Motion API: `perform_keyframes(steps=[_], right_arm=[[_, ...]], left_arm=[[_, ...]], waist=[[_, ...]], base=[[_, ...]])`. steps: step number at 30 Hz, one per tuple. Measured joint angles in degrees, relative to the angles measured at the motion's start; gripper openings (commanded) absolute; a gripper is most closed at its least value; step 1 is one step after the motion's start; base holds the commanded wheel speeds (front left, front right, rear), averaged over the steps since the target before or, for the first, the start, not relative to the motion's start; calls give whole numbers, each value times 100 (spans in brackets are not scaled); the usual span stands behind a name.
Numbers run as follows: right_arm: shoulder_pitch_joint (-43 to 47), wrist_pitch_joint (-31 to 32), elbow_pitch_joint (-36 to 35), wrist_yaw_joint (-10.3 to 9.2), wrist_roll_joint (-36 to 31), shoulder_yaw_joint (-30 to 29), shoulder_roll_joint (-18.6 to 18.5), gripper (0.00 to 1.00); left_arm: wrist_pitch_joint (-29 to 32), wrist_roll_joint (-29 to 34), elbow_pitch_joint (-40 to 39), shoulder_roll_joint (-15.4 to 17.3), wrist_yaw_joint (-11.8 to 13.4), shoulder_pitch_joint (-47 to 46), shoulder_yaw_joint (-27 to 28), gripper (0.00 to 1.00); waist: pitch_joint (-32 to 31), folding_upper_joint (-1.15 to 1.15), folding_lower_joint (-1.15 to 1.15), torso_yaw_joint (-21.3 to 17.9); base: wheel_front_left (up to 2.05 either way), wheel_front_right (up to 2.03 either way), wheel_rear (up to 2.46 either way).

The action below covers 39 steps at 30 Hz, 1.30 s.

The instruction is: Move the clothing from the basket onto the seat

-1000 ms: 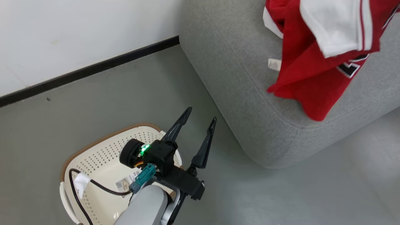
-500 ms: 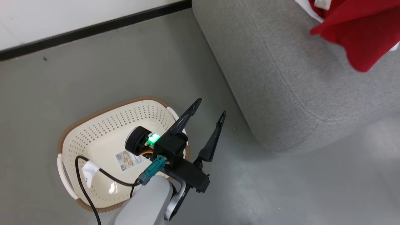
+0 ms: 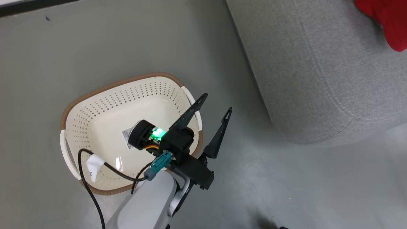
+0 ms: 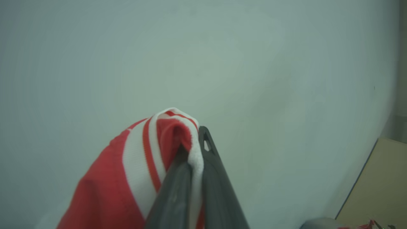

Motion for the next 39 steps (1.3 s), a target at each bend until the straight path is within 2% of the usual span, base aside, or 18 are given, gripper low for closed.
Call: perform_keyframes(steps=[7, 14, 17, 22, 31, 32, 34, 35, 39], right_arm=[[126, 2, 792, -79, 11, -135, -197, 0], [237, 5, 1284, -168, 64, -125, -75, 0], [236, 5, 1422, -164, 115, -115, 87, 0], [315, 56, 1690, -86, 338, -47, 672, 0], [762, 53, 1967, -12, 385, 102, 1225, 0], [790, 51, 1972, -11, 388, 111, 1278, 27], [837, 48, 1976, 32, 408, 115, 1350, 95], [856, 48, 1976, 32, 425, 114, 1370, 100], [928, 46, 1953, 40, 427, 110, 1399, 100]], left_arm=[[0, 27, 51, -1, -48, -84, -89, 100], [0, 76, 92, 2, -48, -179, -77, 100], [0, 108, 101, 4, -48, -277, -68, 100], [0, 124, 176, 0, -49, -398, -87, 100], [0, 112, 258, 0, -53, -474, -19, 100], [0, 105, 269, 0, -53, -474, -2, 100], [0, 89, 300, 0, -53, -474, 15, 100], [0, 76, 309, -1, -53, -474, 18, 100], [0, 45, 339, -4, -54, -473, 43, 100]], waist=[[345, 0, 0, 109], [699, 0, 0, 205], [846, -1, 0, 239], [1048, 0, 0, 298], [1070, 0, 0, 444], [1052, 0, 0, 455], [1009, -1, -1, 472], [984, 0, -1, 479], [863, -1, -1, 503]], base=[[0, 0, 0], [0, 0, 0], [0, 0, 0], [0, 0, 0], [0, 0, 0], [0, 0, 0], [0, 0, 0], [0, 0, 0], [0, 0, 0]])
